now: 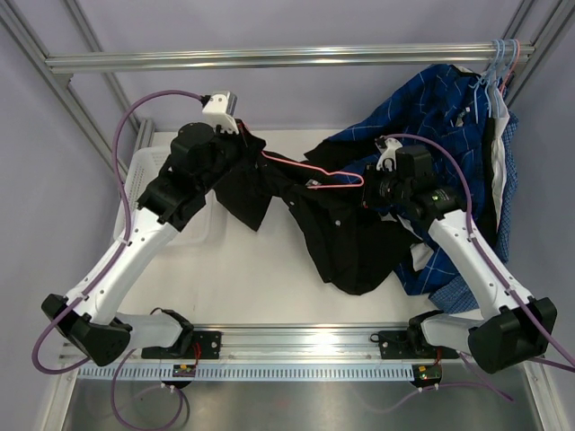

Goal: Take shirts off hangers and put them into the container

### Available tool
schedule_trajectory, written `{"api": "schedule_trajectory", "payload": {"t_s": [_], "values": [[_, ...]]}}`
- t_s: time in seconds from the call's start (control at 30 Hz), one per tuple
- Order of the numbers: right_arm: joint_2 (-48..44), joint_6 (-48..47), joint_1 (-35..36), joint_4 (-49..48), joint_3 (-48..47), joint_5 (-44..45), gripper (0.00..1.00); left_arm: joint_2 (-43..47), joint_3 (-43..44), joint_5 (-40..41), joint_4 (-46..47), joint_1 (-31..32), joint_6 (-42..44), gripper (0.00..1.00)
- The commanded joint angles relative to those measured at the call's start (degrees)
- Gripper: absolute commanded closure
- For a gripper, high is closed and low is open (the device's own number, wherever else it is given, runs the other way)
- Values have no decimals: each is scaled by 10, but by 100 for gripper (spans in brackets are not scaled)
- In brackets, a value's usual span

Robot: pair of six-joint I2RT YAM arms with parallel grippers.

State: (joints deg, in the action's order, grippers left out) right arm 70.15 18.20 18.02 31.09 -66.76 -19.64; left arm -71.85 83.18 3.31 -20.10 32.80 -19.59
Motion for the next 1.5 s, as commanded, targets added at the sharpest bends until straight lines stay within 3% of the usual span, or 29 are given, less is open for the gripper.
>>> {"api": "schedule_trajectory", "payload": {"t_s": [0.0,0.03,0.07,0.17,0.23,0.4,0.5,0.63,0.73,0.87,1.33,1.47], "values": [[-17,-13,-29,44,-1,35,69,12,8,10,89,-28,-37,100],[-21,-18,-29,54,-11,45,61,1,8,3,90,-28,-41,100],[-32,-30,-29,68,-24,60,44,-3,7,-1,95,-27,-46,100],[-38,-54,-30,134,-90,142,22,-18,5,-15,105,-26,-55,100],[-39,-79,-28,187,-144,203,18,-22,4,-21,110,-25,-56,100],[-55,-125,-29,259,-253,261,16,-34,-3,-30,119,-24,-48,100],[-65,-144,-29,269,-292,214,16,-43,-5,-56,127,-23,-50,100],[-63,-155,-29,253,-275,118,8,-51,-2,-87,142,-19,-67,100],[-21,-141,-30,282,-268,71,9,-51,5,-91,144,-19,-74,100],[-32,-113,-29,212,-202,9,10,-50,13,-73,132,-19,-61,100],[-69,-170,-30,180,-245,2,10,-84,5,14,77,-19,59,100],[-63,-198,-29,171,-260,-85,10,-107,39,13,53,-9,82,100]]}}
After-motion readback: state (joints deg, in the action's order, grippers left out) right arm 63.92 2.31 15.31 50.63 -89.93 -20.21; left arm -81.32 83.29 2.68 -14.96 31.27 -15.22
